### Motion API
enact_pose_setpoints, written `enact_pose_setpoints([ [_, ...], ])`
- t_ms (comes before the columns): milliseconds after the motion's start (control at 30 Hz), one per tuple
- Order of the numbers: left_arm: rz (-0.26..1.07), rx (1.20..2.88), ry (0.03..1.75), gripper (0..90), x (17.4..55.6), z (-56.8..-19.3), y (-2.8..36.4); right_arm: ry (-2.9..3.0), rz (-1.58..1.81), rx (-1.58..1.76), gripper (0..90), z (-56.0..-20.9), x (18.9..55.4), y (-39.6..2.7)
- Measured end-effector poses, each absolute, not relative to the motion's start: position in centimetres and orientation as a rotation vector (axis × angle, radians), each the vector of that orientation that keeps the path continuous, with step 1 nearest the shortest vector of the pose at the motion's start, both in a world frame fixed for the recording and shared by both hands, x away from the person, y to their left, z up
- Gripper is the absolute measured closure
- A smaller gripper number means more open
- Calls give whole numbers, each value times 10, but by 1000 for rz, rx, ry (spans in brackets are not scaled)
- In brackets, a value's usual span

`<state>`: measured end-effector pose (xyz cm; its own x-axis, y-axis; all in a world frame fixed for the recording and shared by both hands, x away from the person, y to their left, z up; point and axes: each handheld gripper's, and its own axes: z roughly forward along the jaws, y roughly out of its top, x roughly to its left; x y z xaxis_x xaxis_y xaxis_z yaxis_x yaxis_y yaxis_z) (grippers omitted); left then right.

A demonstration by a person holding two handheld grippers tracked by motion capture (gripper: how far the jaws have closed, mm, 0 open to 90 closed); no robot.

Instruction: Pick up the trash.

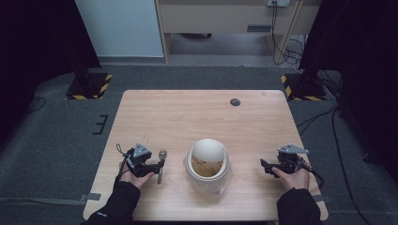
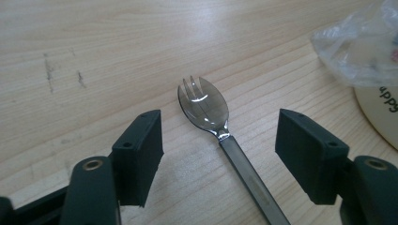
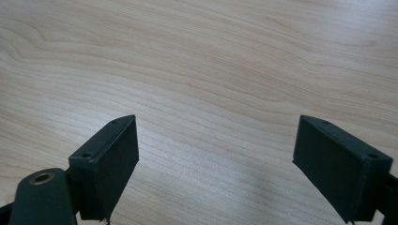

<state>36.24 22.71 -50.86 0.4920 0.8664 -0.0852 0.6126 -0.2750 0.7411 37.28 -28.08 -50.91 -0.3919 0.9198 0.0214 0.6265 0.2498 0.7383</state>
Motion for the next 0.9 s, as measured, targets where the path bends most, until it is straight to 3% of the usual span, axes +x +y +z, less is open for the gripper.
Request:
enact_pose_setpoints([
  [467, 432, 2061, 1311, 514, 375, -522, 207, 2128, 948, 1384, 163, -508, 374, -280],
  [833, 483, 2108, 1311, 783, 375, -520, 206, 2127, 954, 1379, 163, -507, 374, -281],
  [900, 477, 2114, 1304, 794, 375, -520, 207, 2127, 956, 1380, 163, -507, 374, -280],
])
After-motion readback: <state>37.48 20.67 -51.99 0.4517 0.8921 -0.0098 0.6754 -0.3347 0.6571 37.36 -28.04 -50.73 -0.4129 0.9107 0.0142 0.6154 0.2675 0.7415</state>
